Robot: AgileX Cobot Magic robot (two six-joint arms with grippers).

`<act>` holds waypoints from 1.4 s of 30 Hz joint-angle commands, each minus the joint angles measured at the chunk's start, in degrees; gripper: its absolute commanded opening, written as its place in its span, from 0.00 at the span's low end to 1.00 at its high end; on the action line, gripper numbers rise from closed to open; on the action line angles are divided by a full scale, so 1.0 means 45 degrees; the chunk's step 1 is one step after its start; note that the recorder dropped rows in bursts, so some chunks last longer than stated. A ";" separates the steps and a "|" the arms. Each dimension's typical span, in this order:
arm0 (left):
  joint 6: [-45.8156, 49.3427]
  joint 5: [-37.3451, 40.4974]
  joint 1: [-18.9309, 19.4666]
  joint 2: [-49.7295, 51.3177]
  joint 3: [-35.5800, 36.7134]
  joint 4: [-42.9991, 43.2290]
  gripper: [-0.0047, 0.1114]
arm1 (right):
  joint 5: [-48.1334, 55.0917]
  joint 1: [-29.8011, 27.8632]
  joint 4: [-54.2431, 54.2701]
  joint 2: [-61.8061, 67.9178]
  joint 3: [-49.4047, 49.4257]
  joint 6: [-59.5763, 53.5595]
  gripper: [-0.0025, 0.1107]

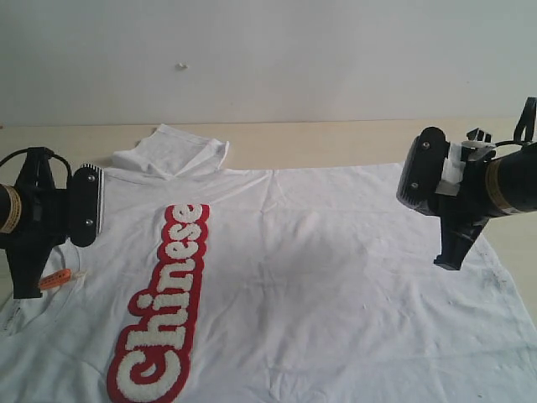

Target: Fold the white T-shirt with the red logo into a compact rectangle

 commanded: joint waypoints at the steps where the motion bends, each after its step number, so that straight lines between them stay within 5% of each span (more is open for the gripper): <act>1: -0.0152 -0.0274 0.0034 0.0006 -0.0034 -0.0619 0.04 | -0.0161 0.0036 0.0036 -0.0020 -0.0032 0.1416 0.02; 8: -0.0152 -0.0274 0.0034 0.0006 -0.0034 -0.1526 0.04 | -0.0356 0.0036 0.0036 -0.0045 -0.0032 0.4899 0.02; 21: -0.0152 -0.0274 0.0034 0.0006 -0.0034 -0.1615 0.04 | -0.0464 0.0036 0.0036 -0.0045 -0.0032 0.3810 0.02; 28: -0.0152 -0.0275 0.0034 0.0006 -0.0034 -0.1770 0.04 | -0.1343 0.0036 0.3160 -0.0045 -0.0032 0.5143 0.02; 38: -0.0152 -0.0275 0.0034 0.0006 -0.0034 -0.2318 0.04 | -0.1353 0.0036 0.3259 -0.0045 -0.0065 0.5143 0.02; 42: -0.0152 -0.0275 0.0034 0.0006 -0.0034 -0.2318 0.04 | -0.1384 0.0036 0.6192 -0.0045 -0.0033 0.5143 0.02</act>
